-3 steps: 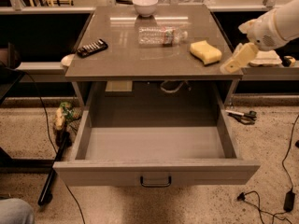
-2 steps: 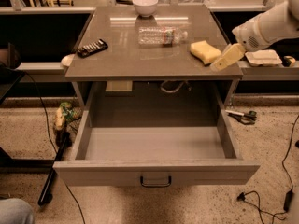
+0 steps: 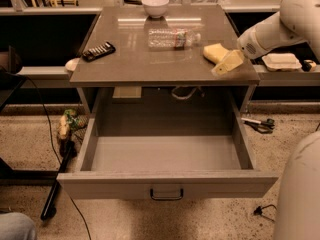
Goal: Place sponge into top drawer
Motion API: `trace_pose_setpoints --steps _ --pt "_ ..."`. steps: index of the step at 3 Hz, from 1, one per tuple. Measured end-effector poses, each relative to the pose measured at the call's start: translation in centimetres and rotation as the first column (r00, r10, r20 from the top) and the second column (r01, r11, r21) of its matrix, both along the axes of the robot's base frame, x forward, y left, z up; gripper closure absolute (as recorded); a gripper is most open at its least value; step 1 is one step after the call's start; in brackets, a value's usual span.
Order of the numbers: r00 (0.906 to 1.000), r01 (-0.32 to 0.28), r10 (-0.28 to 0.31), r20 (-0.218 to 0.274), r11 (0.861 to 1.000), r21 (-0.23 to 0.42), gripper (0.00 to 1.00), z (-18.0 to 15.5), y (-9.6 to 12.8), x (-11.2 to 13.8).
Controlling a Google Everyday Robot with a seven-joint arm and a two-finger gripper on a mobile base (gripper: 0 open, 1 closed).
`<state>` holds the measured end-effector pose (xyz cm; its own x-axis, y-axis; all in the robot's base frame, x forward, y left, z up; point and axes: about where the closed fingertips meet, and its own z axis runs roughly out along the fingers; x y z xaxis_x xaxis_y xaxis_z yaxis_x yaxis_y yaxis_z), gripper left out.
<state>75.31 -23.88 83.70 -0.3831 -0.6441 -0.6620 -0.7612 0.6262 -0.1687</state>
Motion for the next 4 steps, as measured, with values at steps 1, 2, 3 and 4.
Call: trace_pose_setpoints --steps 1,2,3,4 --pt "0.9997 0.012 -0.012 -0.023 1.0 0.007 0.18 -1.47 0.57 1.04" --pt "0.9993 0.019 -0.018 -0.033 1.0 0.021 0.41 -2.25 0.76 1.56" --pt "0.9993 0.02 -0.019 -0.034 1.0 0.023 0.64 -1.93 0.77 1.51" --pt "0.9993 0.02 -0.019 -0.033 1.0 0.024 0.87 -1.79 0.77 1.43"
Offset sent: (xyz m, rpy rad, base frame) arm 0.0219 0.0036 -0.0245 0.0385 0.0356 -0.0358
